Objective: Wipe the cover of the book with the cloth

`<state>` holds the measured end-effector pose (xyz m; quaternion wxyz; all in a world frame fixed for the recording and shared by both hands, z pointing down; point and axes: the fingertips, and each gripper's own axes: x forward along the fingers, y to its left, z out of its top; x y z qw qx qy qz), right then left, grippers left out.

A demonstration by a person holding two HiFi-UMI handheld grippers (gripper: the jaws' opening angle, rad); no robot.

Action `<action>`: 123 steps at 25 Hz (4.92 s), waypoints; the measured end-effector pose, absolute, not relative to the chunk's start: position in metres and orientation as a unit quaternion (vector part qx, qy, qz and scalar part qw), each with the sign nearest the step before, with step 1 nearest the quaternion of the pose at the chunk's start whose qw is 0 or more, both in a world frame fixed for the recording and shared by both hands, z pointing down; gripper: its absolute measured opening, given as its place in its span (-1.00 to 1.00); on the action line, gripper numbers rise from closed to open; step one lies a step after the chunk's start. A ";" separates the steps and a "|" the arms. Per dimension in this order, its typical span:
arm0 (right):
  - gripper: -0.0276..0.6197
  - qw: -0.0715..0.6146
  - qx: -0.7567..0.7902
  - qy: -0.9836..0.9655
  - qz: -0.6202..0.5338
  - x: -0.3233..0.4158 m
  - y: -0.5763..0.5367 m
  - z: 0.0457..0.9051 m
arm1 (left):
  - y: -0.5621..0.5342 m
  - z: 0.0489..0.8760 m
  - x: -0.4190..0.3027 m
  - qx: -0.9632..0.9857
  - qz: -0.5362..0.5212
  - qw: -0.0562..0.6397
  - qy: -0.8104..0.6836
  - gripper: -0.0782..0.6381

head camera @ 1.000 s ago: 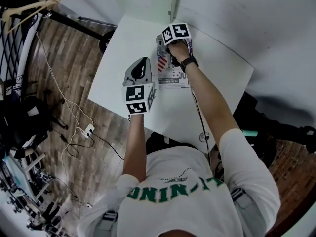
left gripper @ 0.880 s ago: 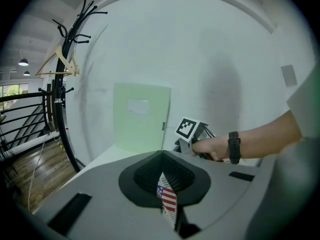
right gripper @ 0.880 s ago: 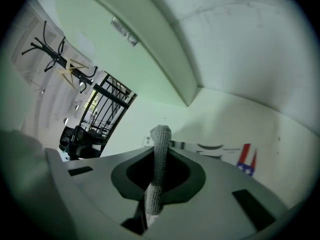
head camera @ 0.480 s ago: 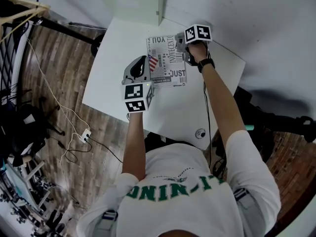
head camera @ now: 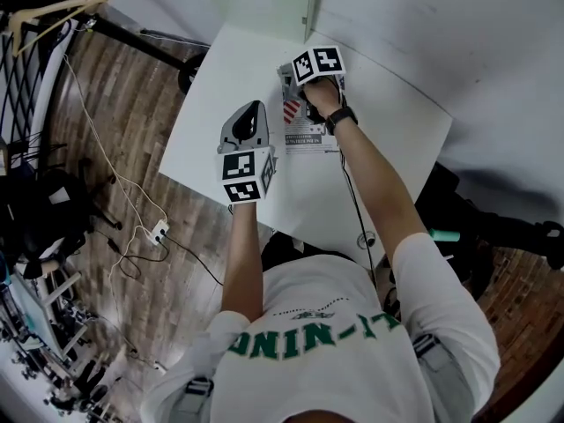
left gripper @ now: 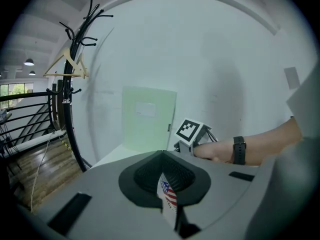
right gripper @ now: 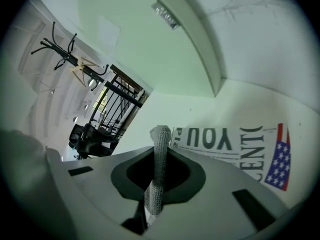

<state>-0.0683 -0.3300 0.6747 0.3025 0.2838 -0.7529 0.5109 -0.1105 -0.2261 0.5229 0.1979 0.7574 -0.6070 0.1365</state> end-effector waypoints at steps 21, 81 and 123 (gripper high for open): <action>-0.82 0.276 0.396 -0.691 0.538 0.076 -0.344 0.688 | -0.227 0.520 -0.068 0.784 0.130 0.201 -0.573 -0.75; -0.82 0.261 0.359 -0.719 0.535 0.016 -0.291 0.690 | -0.213 0.523 -0.085 0.780 0.146 0.200 -0.575 -0.75; -0.82 0.239 0.415 -0.694 0.538 0.089 -0.274 0.686 | -0.207 0.511 -0.072 0.797 0.141 0.191 -0.555 -0.75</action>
